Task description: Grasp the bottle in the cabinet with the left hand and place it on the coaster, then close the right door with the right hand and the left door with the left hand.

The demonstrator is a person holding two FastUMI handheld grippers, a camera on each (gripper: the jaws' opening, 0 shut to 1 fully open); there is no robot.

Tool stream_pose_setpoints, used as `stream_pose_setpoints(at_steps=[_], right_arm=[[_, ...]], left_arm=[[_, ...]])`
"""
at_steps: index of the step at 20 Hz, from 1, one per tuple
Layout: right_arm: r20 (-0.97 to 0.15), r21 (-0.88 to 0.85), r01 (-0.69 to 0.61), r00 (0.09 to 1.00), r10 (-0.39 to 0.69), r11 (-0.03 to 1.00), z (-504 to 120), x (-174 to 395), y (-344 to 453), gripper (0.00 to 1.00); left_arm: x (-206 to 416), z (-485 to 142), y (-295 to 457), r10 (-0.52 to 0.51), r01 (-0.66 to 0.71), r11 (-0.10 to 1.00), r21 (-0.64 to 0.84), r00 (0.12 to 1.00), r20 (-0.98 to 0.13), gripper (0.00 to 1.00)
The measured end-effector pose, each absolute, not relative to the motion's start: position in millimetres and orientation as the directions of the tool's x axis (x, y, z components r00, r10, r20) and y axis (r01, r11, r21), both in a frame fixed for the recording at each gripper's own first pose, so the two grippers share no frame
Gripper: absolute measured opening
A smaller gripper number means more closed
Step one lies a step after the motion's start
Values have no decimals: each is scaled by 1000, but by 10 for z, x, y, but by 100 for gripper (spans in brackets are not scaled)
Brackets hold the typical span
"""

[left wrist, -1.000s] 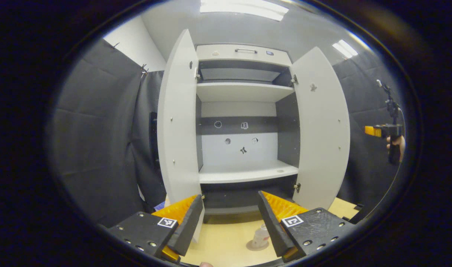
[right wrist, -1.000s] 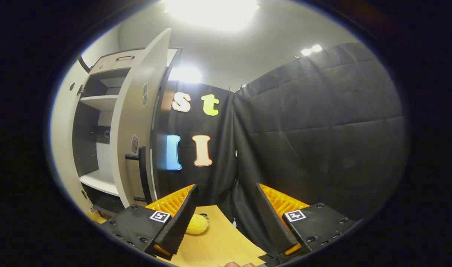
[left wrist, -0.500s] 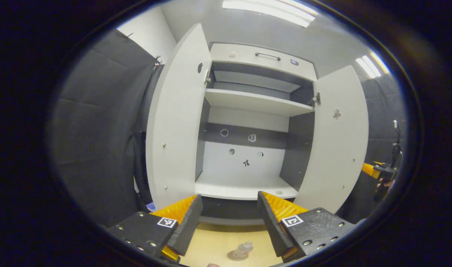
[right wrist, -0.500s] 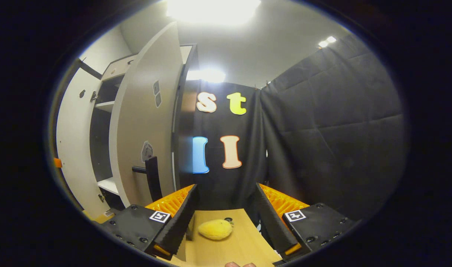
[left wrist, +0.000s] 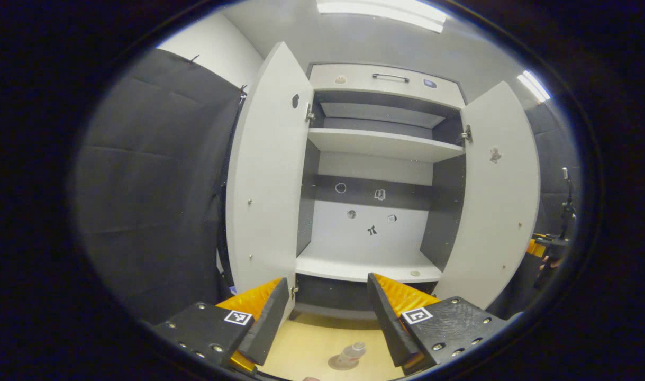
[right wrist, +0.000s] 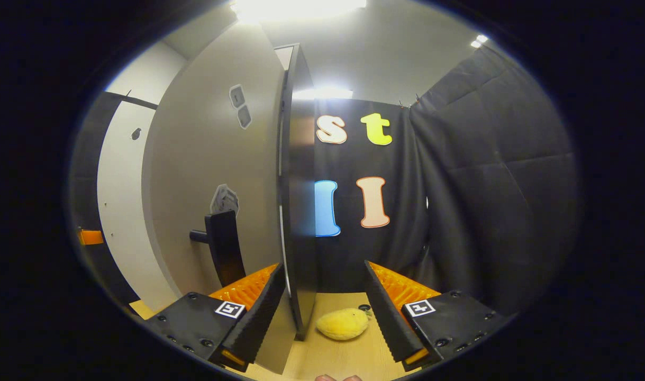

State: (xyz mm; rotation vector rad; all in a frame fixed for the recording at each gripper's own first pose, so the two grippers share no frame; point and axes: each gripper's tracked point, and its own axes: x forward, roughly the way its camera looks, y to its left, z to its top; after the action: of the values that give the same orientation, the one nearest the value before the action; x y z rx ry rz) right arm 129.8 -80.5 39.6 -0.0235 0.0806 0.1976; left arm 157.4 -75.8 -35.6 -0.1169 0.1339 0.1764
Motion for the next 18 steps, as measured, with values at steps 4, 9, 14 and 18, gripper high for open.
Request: stream_pose_setpoints(at_steps=[4, 9, 14, 18], right_arm=[[-76, -12, -231, 970, 229, 973, 357, 1229, -504, 90], [-75, -27, -277, 959, 275, 960, 375, 1204, 58, 94], [-74, -21, -272, 960, 270, 962, 343, 1271, 591, 94], [-80, -19, -263, 962, 261, 965, 338, 1255, 906, 98]], left_arm=[[1535, -309, -695, 186, -197, 977, -80, 974, -129, 87], [1552, -355, -542, 155, -168, 981, -99, 979, -131, 87], [1473, -487, -194, 132, -145, 986, -87, 981, -146, 87], [1305, -608, 256, 150, -166, 982, -91, 977, -154, 87]])
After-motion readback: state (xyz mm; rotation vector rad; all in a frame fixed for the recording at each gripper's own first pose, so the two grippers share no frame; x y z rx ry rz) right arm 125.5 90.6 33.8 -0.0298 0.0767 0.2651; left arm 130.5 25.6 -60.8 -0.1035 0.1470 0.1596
